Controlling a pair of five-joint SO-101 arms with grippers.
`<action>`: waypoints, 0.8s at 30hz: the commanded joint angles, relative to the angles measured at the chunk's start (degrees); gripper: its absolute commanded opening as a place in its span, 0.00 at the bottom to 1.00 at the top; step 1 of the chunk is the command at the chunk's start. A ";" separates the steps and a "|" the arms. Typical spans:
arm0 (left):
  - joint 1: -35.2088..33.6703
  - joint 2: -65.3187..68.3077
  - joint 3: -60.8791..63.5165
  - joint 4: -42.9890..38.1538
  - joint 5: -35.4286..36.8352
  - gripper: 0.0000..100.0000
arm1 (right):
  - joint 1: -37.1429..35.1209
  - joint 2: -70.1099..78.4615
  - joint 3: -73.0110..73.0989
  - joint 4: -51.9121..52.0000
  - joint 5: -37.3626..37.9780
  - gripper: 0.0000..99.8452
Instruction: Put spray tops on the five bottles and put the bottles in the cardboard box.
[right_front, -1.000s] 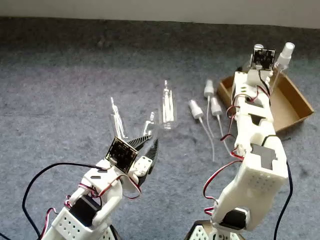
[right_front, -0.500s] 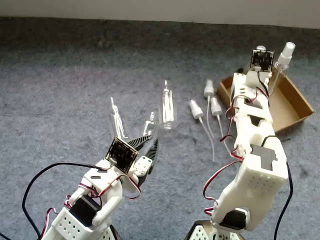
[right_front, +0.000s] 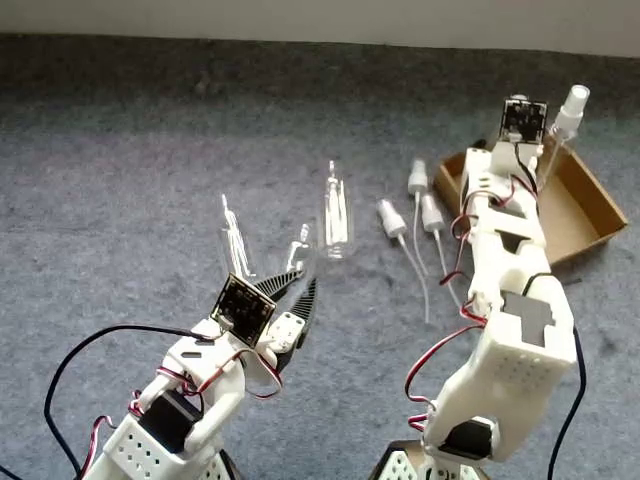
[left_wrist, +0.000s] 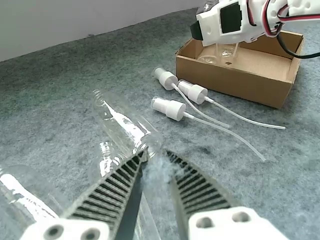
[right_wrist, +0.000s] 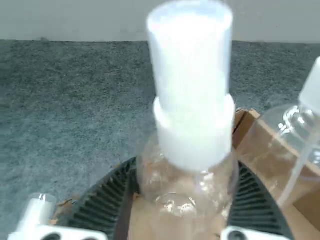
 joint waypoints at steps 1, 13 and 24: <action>-0.48 -0.66 0.04 0.62 0.18 0.01 | 0.57 -5.41 0.04 6.46 0.44 0.30; -0.48 -0.66 0.04 0.62 0.18 0.01 | 0.75 -6.73 0.22 9.63 0.44 0.31; -0.48 -0.66 0.04 0.62 0.18 0.01 | 0.75 -6.81 0.22 9.89 0.44 0.31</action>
